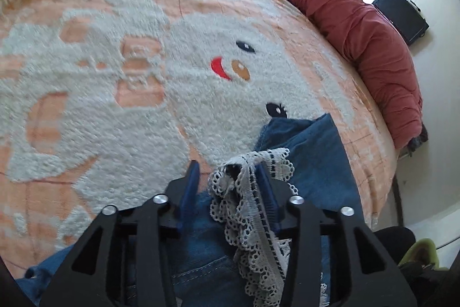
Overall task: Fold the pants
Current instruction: 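Lower the folded leg onto the pants and open both grippers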
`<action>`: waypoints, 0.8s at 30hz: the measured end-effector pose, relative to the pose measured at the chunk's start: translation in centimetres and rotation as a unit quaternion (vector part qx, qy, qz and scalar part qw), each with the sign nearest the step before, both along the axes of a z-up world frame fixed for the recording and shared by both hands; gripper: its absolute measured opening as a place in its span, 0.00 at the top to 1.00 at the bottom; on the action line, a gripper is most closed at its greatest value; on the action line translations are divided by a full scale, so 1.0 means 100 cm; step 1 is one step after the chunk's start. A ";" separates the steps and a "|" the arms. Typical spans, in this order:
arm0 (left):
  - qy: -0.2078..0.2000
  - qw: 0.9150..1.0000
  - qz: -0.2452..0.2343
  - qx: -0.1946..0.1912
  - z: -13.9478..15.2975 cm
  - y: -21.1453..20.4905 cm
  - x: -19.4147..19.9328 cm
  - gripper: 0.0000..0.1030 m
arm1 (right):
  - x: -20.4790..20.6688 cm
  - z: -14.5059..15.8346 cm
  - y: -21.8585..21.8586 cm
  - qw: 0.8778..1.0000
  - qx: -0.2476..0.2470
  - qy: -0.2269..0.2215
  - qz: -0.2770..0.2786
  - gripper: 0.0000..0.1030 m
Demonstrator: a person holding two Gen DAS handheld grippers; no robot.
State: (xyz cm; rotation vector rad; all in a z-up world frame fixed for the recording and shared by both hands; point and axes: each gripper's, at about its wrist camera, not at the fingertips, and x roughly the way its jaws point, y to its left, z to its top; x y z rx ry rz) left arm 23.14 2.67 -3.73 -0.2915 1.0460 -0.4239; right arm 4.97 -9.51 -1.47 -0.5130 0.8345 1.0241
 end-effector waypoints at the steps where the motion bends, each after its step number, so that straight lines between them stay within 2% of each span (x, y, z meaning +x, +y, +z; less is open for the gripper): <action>1: -0.011 1.000 0.004 0.003 0.006 0.002 -0.002 0.59 | 0.001 0.007 -0.005 1.000 0.019 0.002 -0.002 0.65; 4: -0.043 0.999 0.016 0.016 0.025 0.007 -0.009 0.52 | 0.008 0.020 -0.018 0.998 0.064 0.009 -0.017 0.60; 7: -0.079 0.996 0.027 0.034 0.046 0.008 -0.019 0.40 | 0.019 0.031 -0.037 0.993 0.107 0.013 -0.054 0.50; 9: -0.104 0.993 0.034 0.043 0.060 0.008 -0.027 0.38 | 0.030 0.038 -0.053 0.987 0.129 0.014 -0.093 0.50; 12: -0.135 0.988 0.046 0.057 0.074 0.008 -0.047 0.22 | 0.046 0.044 -0.078 0.976 0.155 0.018 -0.150 0.47; 16: -0.155 0.985 0.045 0.058 0.081 0.001 -0.076 0.22 | 0.058 0.046 -0.102 0.967 0.121 -0.011 -0.224 0.47; 20: -0.173 0.982 0.021 0.079 0.083 -0.017 -0.103 0.24 | 0.061 0.047 -0.114 0.960 0.123 -0.010 -0.251 0.47; 21: -0.177 0.980 0.013 0.090 0.083 -0.023 -0.109 0.29 | 0.060 0.046 -0.113 0.960 0.120 -0.015 -0.252 0.47; 22: -0.178 0.979 0.007 0.096 0.081 -0.028 -0.114 0.38 | 0.059 0.046 -0.113 0.960 0.115 -0.021 -0.253 0.47; 24: -0.173 0.979 -0.010 0.103 0.075 -0.037 -0.126 0.48 | 0.063 0.042 -0.118 0.961 0.111 -0.016 -0.253 0.47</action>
